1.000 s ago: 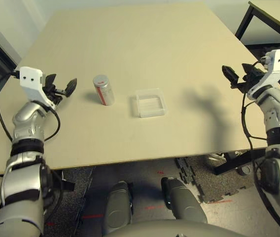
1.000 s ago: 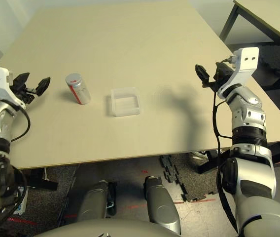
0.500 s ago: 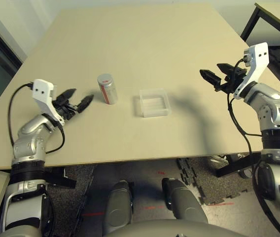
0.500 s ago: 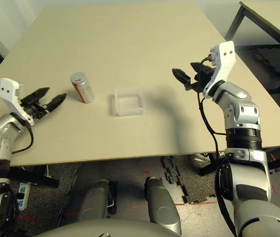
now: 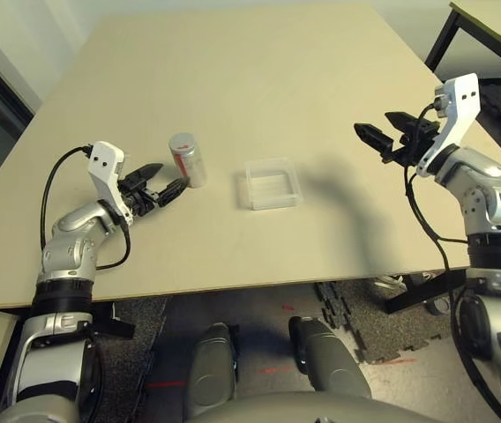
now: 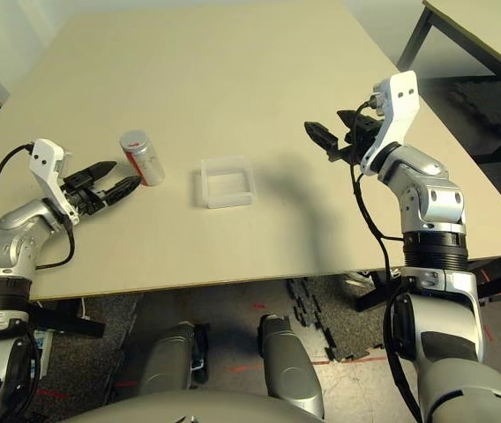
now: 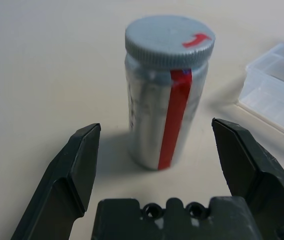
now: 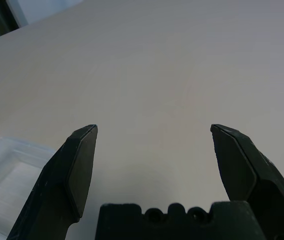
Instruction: Pour the medicine from the bottle into the box.
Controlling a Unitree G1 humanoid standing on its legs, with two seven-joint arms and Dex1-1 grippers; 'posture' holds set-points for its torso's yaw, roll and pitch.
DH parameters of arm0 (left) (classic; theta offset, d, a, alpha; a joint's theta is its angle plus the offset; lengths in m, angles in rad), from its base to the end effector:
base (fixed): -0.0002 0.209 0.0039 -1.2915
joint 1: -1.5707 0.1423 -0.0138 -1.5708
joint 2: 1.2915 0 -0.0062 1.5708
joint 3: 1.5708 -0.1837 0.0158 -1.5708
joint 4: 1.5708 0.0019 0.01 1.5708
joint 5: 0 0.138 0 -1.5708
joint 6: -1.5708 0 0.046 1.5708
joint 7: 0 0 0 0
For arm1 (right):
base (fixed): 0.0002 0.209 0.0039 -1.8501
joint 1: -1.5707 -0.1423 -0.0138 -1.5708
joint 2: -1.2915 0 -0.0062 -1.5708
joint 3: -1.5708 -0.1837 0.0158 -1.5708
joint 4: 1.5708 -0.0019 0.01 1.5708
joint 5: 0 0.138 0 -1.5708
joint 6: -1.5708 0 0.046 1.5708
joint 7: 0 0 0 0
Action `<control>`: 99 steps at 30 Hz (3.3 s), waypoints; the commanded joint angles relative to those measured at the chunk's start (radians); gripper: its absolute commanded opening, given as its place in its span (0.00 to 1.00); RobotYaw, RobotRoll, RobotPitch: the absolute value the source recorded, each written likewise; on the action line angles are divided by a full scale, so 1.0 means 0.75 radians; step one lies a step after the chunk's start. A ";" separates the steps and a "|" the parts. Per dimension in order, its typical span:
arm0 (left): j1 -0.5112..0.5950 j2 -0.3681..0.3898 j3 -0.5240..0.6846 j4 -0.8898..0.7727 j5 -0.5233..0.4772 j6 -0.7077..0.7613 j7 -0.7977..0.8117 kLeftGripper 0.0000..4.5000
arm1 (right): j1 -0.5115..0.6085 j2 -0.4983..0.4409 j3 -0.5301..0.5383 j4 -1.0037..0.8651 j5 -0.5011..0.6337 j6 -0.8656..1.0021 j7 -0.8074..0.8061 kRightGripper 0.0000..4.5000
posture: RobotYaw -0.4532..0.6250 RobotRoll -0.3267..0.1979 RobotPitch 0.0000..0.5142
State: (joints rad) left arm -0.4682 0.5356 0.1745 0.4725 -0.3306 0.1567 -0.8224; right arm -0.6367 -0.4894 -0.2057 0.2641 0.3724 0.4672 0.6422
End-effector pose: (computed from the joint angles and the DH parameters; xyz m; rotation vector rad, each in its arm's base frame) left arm 0.2800 0.2858 0.1125 0.0492 0.0847 -0.5626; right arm 0.3013 -0.2522 0.1750 0.0245 -0.0007 0.5078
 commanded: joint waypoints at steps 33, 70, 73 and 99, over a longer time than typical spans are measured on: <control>-0.274 -0.157 -0.071 0.530 0.177 -0.331 0.046 0.99 | 0.092 -0.109 0.288 -0.494 0.188 0.378 0.366 1.00 | 0.26 0.62 0.21; -0.520 -0.160 -0.309 0.163 0.071 0.108 -0.708 0.57 | -0.239 -0.036 0.401 -0.350 0.139 0.329 0.428 1.00 | 0.28 0.62 0.19; -0.541 -0.177 -0.328 0.188 0.085 0.085 -0.730 0.57 | -0.268 -0.012 0.421 -0.346 0.132 0.328 0.431 1.00 | 0.27 0.62 0.19; -0.697 -0.289 -0.312 0.529 0.161 -0.183 -0.572 0.57 | -0.185 0.219 0.341 -0.742 0.088 0.687 -0.127 1.00 | 0.24 0.62 0.17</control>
State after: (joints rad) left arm -0.9749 0.3259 -0.0648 0.8448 -0.2277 0.0402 -1.2639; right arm -0.7890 -0.3349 0.0668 -0.2543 0.4264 0.9568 0.5836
